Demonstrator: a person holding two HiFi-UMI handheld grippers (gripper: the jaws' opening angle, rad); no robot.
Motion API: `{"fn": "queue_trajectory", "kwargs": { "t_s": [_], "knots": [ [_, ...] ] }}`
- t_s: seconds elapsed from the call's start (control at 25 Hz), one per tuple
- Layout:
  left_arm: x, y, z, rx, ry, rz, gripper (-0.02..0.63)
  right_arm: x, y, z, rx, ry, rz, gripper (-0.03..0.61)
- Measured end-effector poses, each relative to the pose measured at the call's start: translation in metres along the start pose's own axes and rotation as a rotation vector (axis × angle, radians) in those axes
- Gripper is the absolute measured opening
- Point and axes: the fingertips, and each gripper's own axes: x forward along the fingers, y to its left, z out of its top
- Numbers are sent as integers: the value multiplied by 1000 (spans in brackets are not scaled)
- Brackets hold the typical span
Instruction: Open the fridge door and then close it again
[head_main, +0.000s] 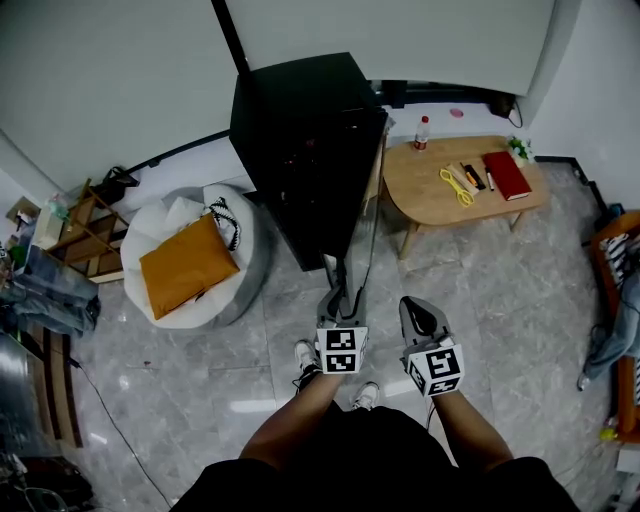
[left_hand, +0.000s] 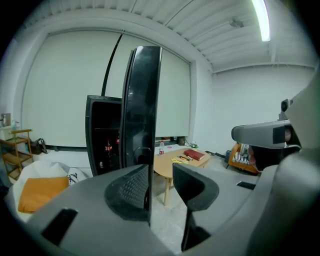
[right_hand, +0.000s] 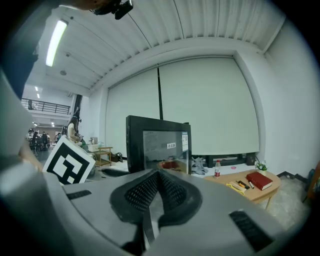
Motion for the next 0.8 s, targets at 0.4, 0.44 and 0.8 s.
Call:
{"fn": "queue_trajectory", "kwargs": {
  "t_s": [0.4, 0.44, 0.8],
  "knots": [
    [3, -40, 0, 19, 5, -53, 233, -16, -10, -1, 0, -18, -54, 18],
    [3, -42, 0, 18, 6, -58, 239, -18, -10, -2, 2, -10, -56, 18],
    [4, -55, -1, 13, 38, -86, 295, -31, -12, 0, -4, -30, -87, 18]
  ]
}}
